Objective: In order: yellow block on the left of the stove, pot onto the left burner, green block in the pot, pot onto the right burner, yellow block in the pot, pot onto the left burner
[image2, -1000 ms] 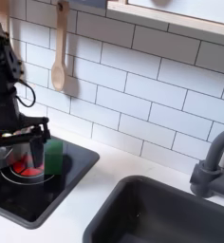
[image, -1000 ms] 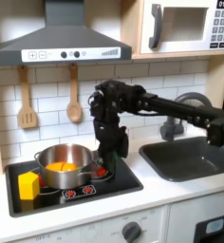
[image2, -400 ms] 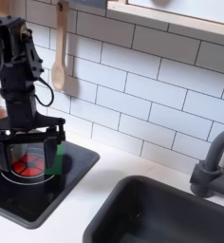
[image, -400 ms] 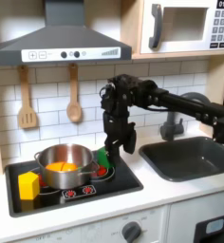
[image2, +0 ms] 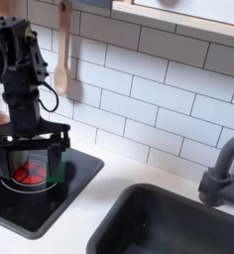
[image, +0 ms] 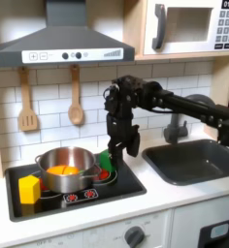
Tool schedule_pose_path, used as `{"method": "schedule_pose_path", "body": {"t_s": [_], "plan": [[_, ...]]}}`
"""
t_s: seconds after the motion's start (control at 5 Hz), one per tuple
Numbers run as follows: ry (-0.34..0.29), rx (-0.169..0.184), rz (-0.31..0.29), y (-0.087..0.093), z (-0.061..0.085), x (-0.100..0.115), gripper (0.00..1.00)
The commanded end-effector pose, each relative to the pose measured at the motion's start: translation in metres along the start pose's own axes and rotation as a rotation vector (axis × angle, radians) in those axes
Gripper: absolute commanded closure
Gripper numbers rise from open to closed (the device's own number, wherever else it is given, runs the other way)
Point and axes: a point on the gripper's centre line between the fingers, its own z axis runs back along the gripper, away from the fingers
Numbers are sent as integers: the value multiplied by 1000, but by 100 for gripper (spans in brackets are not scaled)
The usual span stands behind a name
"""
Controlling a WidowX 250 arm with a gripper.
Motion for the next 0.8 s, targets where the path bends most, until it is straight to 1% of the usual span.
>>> {"method": "schedule_pose_path", "body": {"t_s": [0.0, 0.2, 0.4, 0.6], "plan": [[-6, -2, 19, -1, -4, 4, 0], [-26, 5, 32, -1, -1, 8, 0], [-18, 4, 48, -4, -7, 12, 0], [-15, 17, 59, -7, -13, 17, 0]]}}
